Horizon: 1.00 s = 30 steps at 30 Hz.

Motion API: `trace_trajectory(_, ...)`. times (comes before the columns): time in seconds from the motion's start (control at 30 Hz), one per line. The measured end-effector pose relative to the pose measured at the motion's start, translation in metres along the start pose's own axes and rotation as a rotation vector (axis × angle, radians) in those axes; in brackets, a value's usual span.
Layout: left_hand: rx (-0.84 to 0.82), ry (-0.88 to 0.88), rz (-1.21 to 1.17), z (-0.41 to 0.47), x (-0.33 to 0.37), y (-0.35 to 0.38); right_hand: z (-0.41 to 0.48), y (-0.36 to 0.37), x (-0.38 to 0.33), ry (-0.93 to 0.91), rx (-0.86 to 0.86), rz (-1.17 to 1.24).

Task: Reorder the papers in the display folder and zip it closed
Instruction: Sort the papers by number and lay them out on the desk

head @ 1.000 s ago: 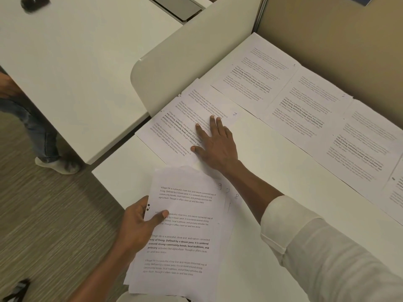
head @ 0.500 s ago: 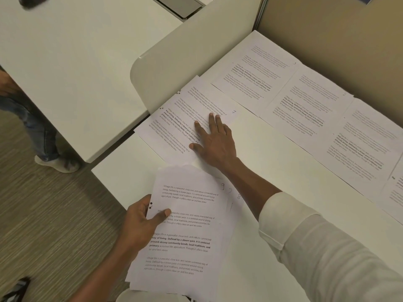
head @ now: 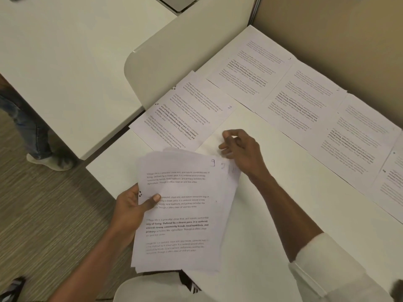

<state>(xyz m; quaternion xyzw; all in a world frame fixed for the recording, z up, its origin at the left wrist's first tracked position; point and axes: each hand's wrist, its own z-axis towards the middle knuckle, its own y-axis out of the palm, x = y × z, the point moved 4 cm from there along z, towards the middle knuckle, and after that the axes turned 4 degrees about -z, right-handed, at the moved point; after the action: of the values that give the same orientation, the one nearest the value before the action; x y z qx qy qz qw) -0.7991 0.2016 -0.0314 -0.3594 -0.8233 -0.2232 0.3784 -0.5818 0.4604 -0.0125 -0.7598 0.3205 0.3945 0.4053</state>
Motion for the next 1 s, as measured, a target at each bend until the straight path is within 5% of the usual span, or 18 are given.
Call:
trace_trajectory(0.17,-0.006,0.004,-0.081,0.006,0.006,0.001,-0.027,-0.017,0.026,0.237,-0.143,0.260)
trace_trajectory(0.37,0.017,-0.018,-0.143,0.009,0.002,0.003,-0.063,-0.007,0.046,0.191,-0.252,0.348)
trace_trajectory(0.63,0.105,0.020,0.058,0.005,-0.005,-0.001,-0.062,-0.020,0.064,0.223,0.231,-0.054)
trace_trajectory(0.8,0.108,0.030,0.095,0.004,-0.001,-0.010,-0.054,-0.059,0.081,0.297,0.574,-0.077)
trace_trajectory(1.0,0.016,0.044,0.150,0.000,0.003,-0.007,-0.046,-0.088,0.094,0.314,0.697,-0.138)
